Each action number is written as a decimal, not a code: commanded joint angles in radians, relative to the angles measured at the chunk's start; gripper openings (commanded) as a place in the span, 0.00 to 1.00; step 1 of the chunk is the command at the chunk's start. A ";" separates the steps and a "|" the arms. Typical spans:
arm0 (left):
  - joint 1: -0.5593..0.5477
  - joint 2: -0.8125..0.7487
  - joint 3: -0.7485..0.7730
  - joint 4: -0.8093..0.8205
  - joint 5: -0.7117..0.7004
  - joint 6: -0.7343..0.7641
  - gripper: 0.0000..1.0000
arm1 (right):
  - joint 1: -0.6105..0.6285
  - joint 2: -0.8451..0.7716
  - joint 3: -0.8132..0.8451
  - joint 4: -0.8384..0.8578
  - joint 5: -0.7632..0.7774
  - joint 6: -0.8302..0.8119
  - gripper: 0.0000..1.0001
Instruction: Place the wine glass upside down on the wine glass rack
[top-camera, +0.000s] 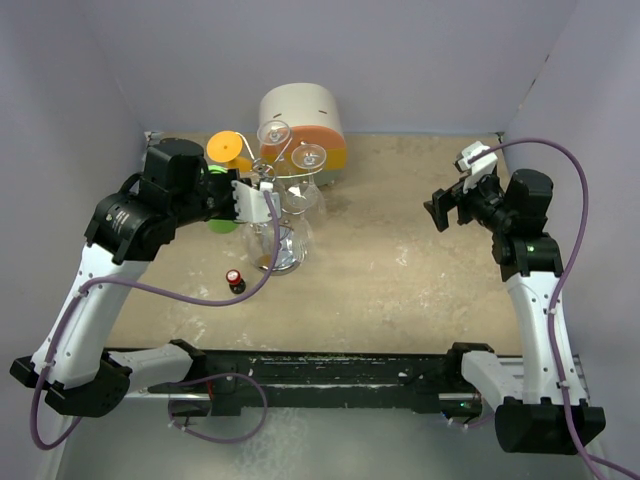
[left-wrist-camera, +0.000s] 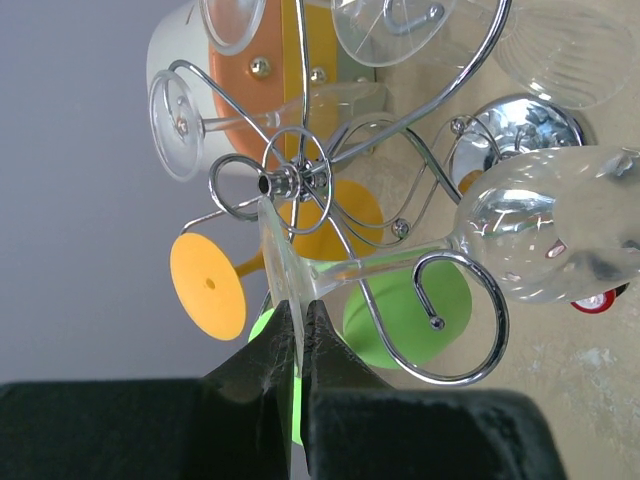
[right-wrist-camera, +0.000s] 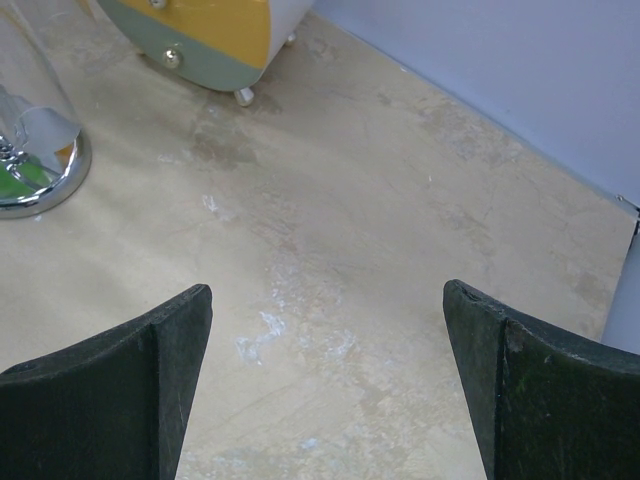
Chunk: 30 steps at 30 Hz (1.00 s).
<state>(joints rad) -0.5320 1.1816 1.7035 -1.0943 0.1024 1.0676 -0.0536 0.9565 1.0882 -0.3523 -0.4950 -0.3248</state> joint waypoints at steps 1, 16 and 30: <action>-0.008 -0.004 0.030 0.024 -0.050 0.025 0.00 | -0.005 0.003 0.008 0.041 -0.043 0.002 0.99; -0.011 -0.021 0.069 -0.040 -0.067 0.023 0.00 | -0.006 0.008 0.007 0.036 -0.045 0.001 0.99; -0.011 -0.026 0.095 -0.091 -0.086 0.029 0.00 | -0.008 0.009 0.006 0.033 -0.054 -0.002 0.99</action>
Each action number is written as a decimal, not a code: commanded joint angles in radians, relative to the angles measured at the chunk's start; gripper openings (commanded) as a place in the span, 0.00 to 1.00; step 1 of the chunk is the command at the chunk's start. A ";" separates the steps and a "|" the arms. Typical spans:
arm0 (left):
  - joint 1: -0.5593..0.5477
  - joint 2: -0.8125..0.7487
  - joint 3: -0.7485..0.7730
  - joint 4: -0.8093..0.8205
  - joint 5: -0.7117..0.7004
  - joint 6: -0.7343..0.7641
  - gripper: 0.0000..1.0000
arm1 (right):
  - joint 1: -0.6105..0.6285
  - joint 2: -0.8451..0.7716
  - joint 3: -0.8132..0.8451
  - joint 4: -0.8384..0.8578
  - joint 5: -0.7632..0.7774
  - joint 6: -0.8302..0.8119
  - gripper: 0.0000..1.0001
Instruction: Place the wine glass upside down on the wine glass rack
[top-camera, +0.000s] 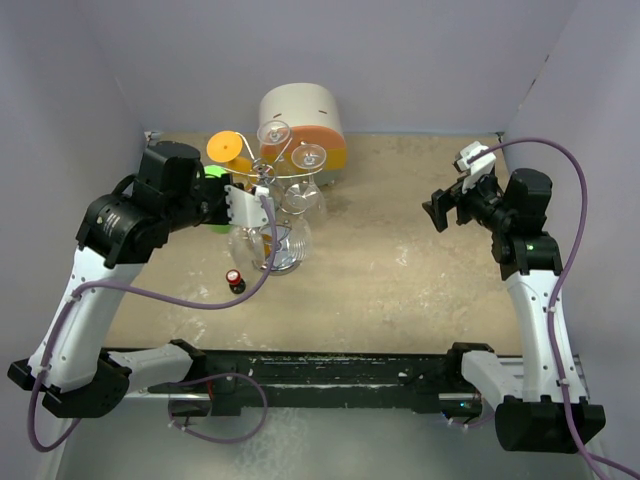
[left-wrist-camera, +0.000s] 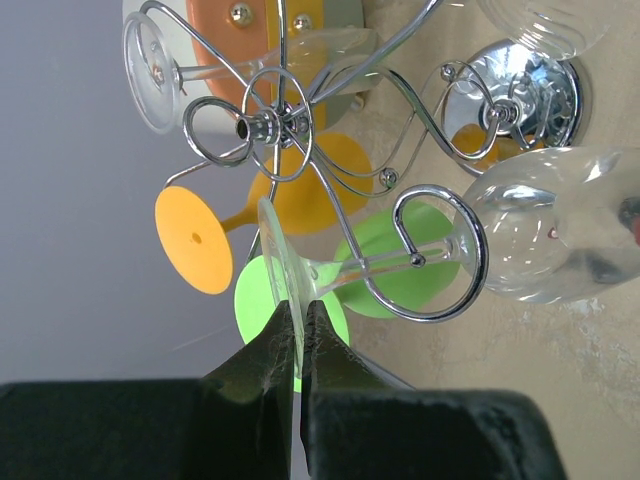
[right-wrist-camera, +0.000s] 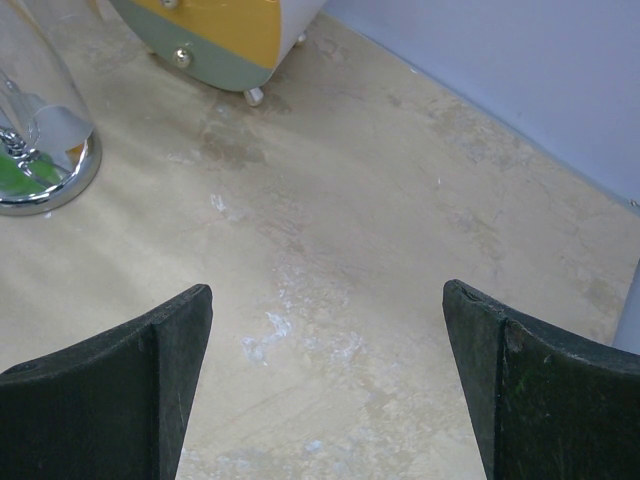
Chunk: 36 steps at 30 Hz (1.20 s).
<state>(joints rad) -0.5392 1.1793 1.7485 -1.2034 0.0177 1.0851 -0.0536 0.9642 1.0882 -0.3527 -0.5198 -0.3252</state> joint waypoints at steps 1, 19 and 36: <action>-0.004 -0.025 0.051 0.014 0.001 0.012 0.00 | -0.008 0.002 0.006 0.034 -0.029 -0.001 0.99; -0.004 -0.047 0.082 -0.047 0.081 0.010 0.00 | -0.009 0.008 0.006 0.031 -0.040 0.000 0.99; -0.004 -0.047 0.037 0.007 0.209 -0.004 0.00 | -0.017 -0.002 -0.003 0.030 -0.052 -0.002 0.99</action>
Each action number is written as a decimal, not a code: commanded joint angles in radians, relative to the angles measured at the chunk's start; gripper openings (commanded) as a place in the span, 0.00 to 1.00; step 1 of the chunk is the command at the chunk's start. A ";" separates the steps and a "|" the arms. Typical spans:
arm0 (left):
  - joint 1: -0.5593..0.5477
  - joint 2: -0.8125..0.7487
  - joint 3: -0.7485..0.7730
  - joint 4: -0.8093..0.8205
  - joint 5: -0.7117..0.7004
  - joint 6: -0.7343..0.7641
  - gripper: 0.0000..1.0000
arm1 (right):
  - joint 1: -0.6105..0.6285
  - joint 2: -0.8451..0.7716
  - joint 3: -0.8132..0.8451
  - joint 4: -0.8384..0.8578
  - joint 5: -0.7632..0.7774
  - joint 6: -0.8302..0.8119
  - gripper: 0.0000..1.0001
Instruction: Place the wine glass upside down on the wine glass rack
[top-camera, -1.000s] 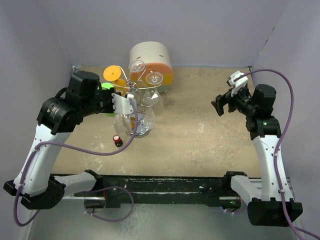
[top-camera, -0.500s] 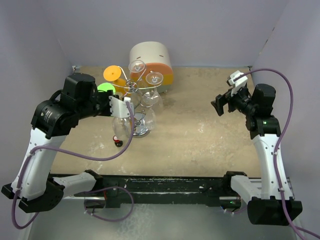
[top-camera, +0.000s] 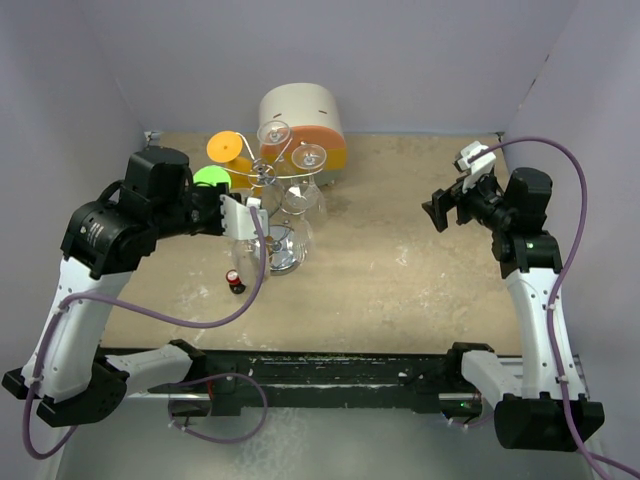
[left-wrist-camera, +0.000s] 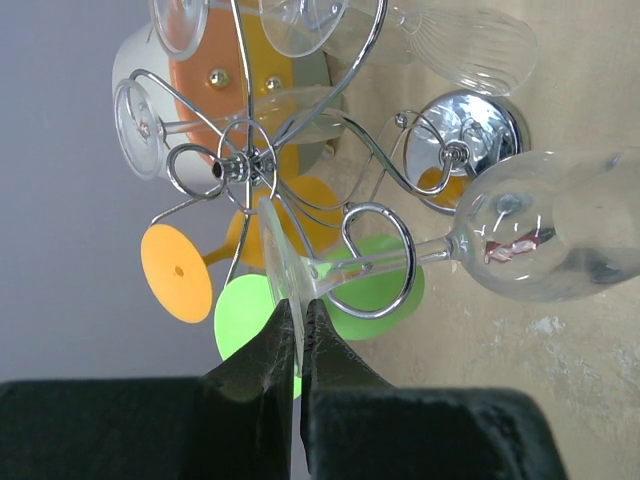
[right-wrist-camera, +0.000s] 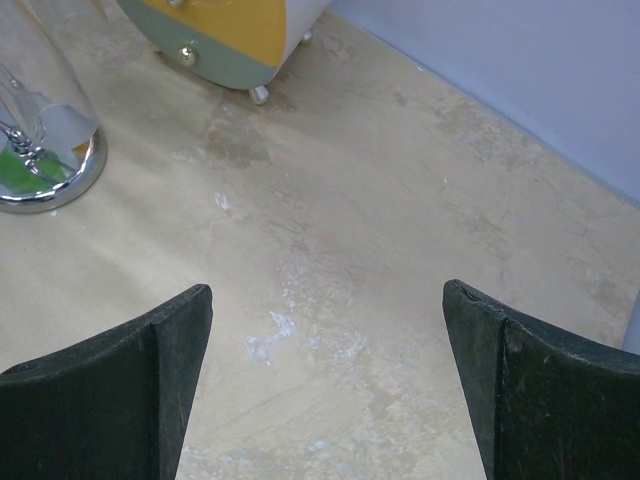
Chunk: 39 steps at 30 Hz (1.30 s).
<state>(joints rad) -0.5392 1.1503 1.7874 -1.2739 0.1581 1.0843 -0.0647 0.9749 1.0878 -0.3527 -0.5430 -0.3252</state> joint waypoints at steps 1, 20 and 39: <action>-0.004 -0.018 -0.008 0.082 0.069 -0.003 0.00 | -0.006 -0.013 -0.002 0.029 -0.030 -0.002 0.99; -0.004 -0.010 -0.079 0.134 0.078 0.002 0.00 | -0.007 -0.016 -0.009 0.031 -0.038 -0.011 0.99; -0.004 -0.010 -0.110 0.139 0.068 -0.003 0.11 | -0.011 -0.017 -0.016 0.034 -0.037 -0.015 0.99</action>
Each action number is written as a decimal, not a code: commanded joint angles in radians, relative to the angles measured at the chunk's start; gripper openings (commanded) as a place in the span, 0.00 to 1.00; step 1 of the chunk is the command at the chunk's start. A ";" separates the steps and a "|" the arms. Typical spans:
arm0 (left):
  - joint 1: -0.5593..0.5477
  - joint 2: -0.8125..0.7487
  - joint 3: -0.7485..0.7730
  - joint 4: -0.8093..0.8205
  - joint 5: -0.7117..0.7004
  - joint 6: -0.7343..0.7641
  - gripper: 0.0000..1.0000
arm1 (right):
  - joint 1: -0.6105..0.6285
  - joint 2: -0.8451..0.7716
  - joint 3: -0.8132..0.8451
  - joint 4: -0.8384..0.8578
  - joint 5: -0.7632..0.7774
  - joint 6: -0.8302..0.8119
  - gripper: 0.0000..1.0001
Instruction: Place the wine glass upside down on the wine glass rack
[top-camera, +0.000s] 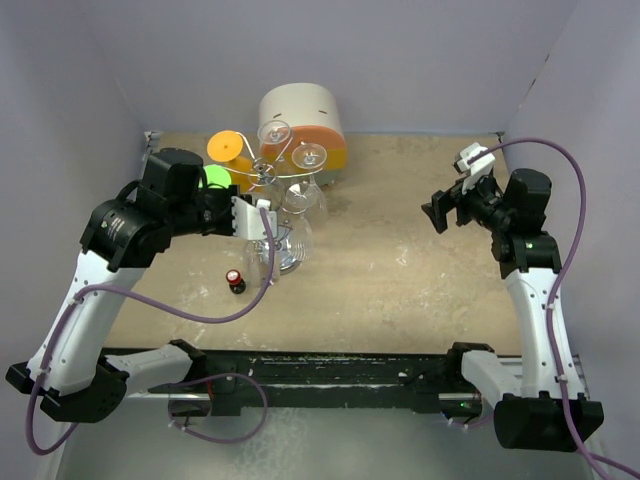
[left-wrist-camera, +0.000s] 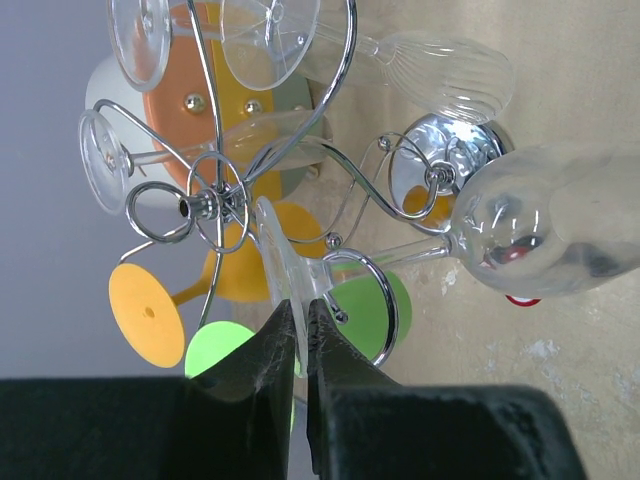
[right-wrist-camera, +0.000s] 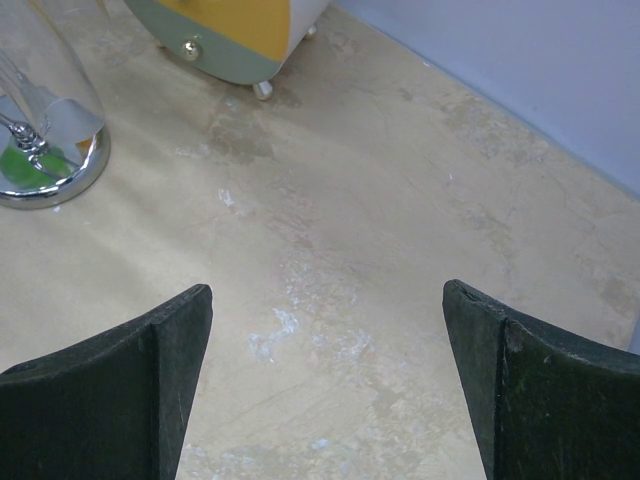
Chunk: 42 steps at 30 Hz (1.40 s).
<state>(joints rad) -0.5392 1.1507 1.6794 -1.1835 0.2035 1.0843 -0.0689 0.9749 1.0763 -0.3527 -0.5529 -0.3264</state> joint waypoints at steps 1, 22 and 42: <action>-0.004 -0.011 -0.003 0.048 0.022 -0.003 0.12 | -0.006 -0.017 -0.004 0.034 -0.028 -0.013 0.99; -0.004 -0.021 0.029 0.039 0.051 -0.021 0.23 | -0.006 -0.011 -0.006 0.035 -0.031 -0.016 0.99; -0.004 -0.049 -0.009 0.087 0.100 -0.070 0.31 | -0.009 -0.019 -0.013 0.037 -0.034 -0.016 0.99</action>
<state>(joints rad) -0.5392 1.1213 1.6783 -1.1671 0.2626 1.0309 -0.0727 0.9749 1.0710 -0.3527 -0.5682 -0.3271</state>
